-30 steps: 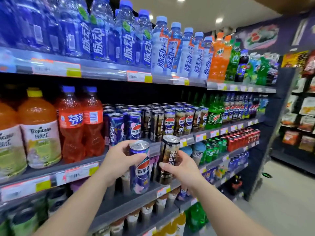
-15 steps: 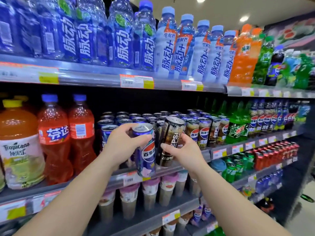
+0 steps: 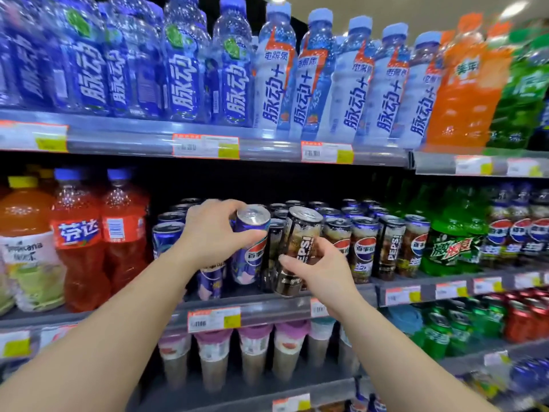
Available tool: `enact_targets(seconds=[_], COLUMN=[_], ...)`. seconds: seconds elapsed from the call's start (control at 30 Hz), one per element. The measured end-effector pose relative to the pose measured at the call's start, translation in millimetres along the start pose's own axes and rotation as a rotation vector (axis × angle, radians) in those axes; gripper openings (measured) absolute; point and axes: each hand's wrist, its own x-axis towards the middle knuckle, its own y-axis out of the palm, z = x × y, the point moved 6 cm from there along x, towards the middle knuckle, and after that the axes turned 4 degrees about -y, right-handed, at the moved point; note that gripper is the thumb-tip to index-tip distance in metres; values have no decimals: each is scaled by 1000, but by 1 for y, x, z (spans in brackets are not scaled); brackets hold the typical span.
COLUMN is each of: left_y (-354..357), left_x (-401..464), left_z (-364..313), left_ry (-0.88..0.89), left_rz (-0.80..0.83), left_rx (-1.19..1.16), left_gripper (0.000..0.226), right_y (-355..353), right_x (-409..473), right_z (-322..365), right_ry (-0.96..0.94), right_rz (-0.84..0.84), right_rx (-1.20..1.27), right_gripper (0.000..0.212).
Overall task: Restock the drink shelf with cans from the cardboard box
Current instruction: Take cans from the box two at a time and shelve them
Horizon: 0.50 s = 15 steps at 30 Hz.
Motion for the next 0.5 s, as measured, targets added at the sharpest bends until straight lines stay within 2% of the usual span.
enact_targets(seconds=[0.07, 0.2, 0.4, 0.5], left_y=[1, 0, 6, 2], left_x=[2, 1, 3, 6], left_z=[5, 18, 36, 37], left_ry=[-8, -85, -74, -51], left_rz=[-11, 11, 102, 145], left_rx=[122, 253, 320, 341], left_gripper=[79, 86, 89, 98], right_y=[3, 15, 41, 47], right_x=[1, 4, 3, 5], right_z=[-1, -1, -1, 1], right_ry=[-12, -48, -36, -28], right_rz=[22, 71, 48, 21], right_rx=[-28, -92, -127, -161], right_gripper=[88, 84, 88, 90])
